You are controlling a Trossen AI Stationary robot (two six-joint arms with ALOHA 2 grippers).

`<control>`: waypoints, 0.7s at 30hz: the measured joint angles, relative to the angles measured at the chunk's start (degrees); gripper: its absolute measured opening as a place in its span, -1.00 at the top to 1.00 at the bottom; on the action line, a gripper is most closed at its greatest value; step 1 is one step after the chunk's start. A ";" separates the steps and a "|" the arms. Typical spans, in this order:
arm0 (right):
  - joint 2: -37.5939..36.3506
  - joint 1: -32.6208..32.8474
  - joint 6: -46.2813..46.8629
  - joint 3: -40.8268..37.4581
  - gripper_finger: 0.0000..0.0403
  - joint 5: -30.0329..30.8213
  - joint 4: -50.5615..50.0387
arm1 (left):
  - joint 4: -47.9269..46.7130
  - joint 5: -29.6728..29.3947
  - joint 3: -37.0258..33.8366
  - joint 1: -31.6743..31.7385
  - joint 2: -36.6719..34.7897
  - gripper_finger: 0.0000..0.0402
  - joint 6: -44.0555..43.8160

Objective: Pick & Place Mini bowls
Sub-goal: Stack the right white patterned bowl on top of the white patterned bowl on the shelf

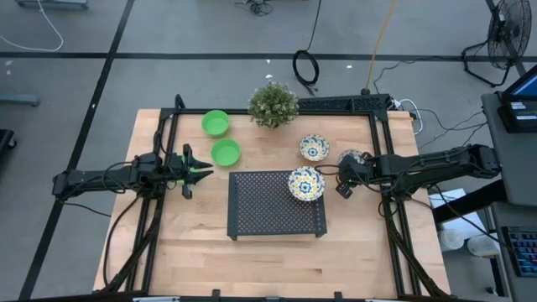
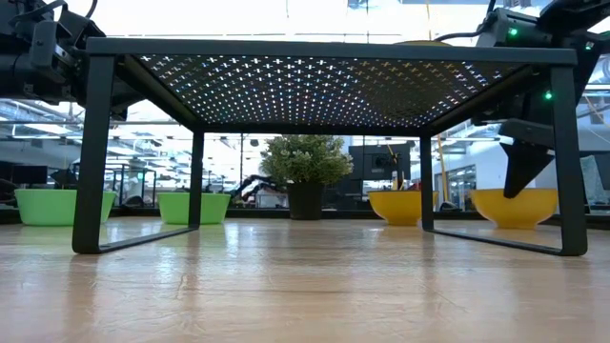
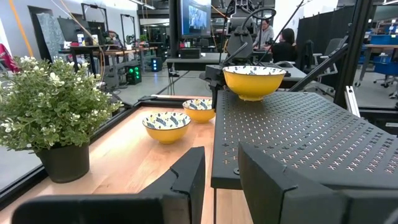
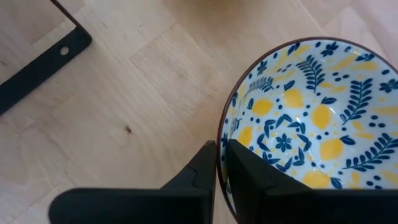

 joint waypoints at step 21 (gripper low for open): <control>-0.04 0.01 3.83 0.04 0.91 -0.09 -2.33 | 0.00 0.00 0.00 0.01 0.00 0.51 0.00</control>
